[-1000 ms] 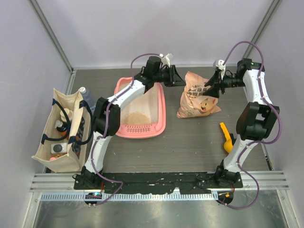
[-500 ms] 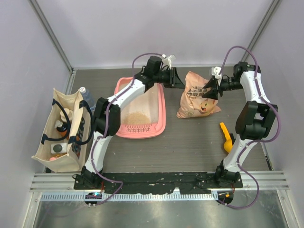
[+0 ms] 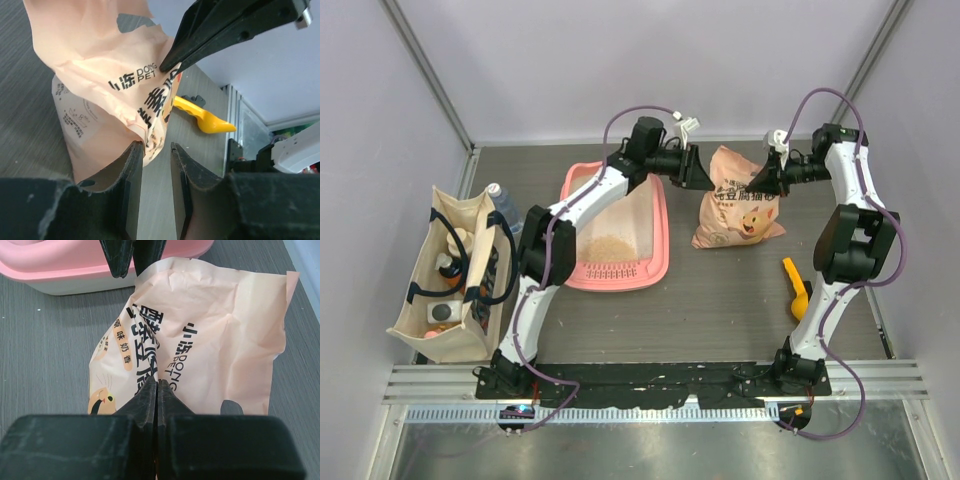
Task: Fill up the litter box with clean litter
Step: Close the cat litter bag at the center of the board.
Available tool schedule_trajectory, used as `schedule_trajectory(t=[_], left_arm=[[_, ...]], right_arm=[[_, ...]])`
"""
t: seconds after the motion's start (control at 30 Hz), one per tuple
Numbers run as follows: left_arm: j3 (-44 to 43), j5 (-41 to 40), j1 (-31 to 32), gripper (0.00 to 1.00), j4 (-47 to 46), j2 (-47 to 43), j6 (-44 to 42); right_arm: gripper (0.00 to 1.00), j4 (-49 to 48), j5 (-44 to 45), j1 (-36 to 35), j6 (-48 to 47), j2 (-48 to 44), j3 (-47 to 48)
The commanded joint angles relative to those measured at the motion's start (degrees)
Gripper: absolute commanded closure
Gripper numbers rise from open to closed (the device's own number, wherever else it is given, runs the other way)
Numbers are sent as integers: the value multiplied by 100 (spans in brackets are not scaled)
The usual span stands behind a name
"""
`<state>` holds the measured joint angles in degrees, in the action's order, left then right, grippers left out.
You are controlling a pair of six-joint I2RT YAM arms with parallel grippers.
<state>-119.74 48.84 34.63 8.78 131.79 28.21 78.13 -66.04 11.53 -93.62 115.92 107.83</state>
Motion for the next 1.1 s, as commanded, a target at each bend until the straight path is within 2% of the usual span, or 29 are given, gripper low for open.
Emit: schedule_trajectory(t=[0.0, 0.1, 0.37, 0.4, 0.43, 0.47, 0.53, 0.67, 0.83, 0.93, 1.07], left_arm=[[39, 303, -35, 68, -52, -30, -605], [-260, 188, -53, 68, 123, 119, -834], [-550, -524, 0, 75, -43, 391, -1150], [-550, -568, 8, 86, -34, 392, -1229], [-550, -499, 8, 93, -43, 392, -1256], [-585, -429, -9, 98, -25, 392, -1265], [-585, -244, -53, 100, 10, 331, -1213], [-366, 484, -403, 100, -367, 68, -440], [160, 916, -677, 100, -657, -328, 324], [854, 996, -703, 100, -1193, -487, 790], [988, 856, -677, 100, -1729, -496, 1091]], right_arm=[[99, 836, -278, 51, 266, 19, 300], [99, 836, -260, 51, 371, 36, 282], [99, 836, -243, 51, 556, 62, 238], [99, 836, -225, 60, 573, 62, 238], [99, 827, -199, 60, 582, 71, 256], [99, 827, -181, 60, 617, 54, 256], [99, 827, -190, 104, 731, 89, 370], [99, 818, -216, 218, 1039, 185, 703], [99, 818, -93, 253, 1293, 186, 1029], [99, 818, -102, 262, 1451, 186, 1021], [99, 818, -155, 306, 1593, 116, 1038]])
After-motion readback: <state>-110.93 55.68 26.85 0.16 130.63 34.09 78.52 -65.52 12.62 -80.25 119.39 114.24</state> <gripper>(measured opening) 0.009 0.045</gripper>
